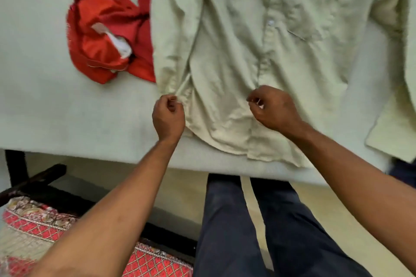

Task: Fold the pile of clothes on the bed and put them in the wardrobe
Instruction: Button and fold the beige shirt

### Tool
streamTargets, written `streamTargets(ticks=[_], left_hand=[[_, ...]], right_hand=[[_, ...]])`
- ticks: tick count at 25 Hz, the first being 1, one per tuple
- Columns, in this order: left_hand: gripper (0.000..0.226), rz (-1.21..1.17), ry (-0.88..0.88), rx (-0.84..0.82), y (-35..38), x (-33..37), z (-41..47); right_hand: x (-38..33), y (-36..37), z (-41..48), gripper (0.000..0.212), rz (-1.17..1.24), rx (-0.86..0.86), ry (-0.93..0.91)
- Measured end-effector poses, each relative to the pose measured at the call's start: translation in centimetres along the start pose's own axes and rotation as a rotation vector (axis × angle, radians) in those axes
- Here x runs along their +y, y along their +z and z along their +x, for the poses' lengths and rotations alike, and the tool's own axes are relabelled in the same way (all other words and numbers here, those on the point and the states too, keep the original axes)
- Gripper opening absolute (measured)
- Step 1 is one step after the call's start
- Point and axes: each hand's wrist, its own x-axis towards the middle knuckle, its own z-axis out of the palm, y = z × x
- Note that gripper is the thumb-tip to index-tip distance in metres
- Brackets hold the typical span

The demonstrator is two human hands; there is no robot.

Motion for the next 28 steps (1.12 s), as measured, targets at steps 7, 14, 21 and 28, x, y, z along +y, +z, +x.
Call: streamTargets(ticks=[7,14,21,28], left_hand=[[0.048,-0.082,-0.208,-0.281,-0.7,-3.0,9.2],[0.032,-0.3,-0.121,-0.3,-4.4,-3.2,9.3],[0.028,-0.442,-0.263,-0.209,-11.0,-2.1,8.8],[0.029,-0.91,-0.277,-0.513,-13.4,6.8,4.3]], right_hand=[[-13.0,1.0,19.4,0.018,0.335,0.008,0.089],[-16.9,2.8,19.2,0.052,0.743,0.112,0.272],[-18.8,6.6,10.7,0.094,1.079,-0.122,0.562],[-20.7,3.1,5.2,0.034,1.029,-0.207,0.423]])
